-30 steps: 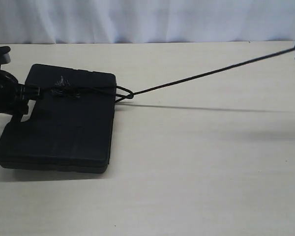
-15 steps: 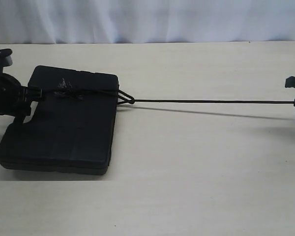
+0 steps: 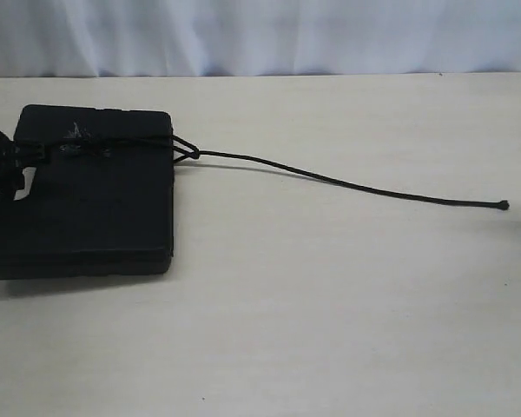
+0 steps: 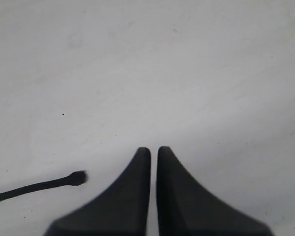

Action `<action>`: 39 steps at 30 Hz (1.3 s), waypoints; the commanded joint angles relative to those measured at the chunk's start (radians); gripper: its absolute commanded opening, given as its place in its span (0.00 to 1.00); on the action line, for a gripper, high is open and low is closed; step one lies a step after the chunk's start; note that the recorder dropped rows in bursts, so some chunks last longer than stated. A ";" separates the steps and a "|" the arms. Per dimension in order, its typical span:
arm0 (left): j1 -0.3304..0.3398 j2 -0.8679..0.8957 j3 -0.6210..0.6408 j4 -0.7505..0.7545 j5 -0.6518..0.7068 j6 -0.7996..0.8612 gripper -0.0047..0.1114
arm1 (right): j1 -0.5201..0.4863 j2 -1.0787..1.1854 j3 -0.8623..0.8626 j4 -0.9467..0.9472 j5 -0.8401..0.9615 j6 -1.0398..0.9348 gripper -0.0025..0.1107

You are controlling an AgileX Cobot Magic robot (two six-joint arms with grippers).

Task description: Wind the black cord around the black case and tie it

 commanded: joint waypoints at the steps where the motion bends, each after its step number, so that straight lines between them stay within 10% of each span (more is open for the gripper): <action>1: -0.007 -0.011 -0.006 -0.025 -0.062 -0.005 0.04 | 0.025 -0.009 -0.010 0.051 0.002 -0.068 0.06; 11: -0.090 -0.011 -0.006 -0.027 -0.074 0.176 0.04 | 0.460 0.024 -0.135 0.316 0.121 -0.608 0.36; 20: -0.158 -0.011 -0.006 -0.027 -0.060 0.223 0.04 | 0.789 0.211 -0.291 0.268 0.156 -0.836 0.37; 39: -0.158 -0.011 -0.006 -0.027 -0.048 0.220 0.04 | 0.879 0.419 -0.400 0.185 0.046 -0.852 0.30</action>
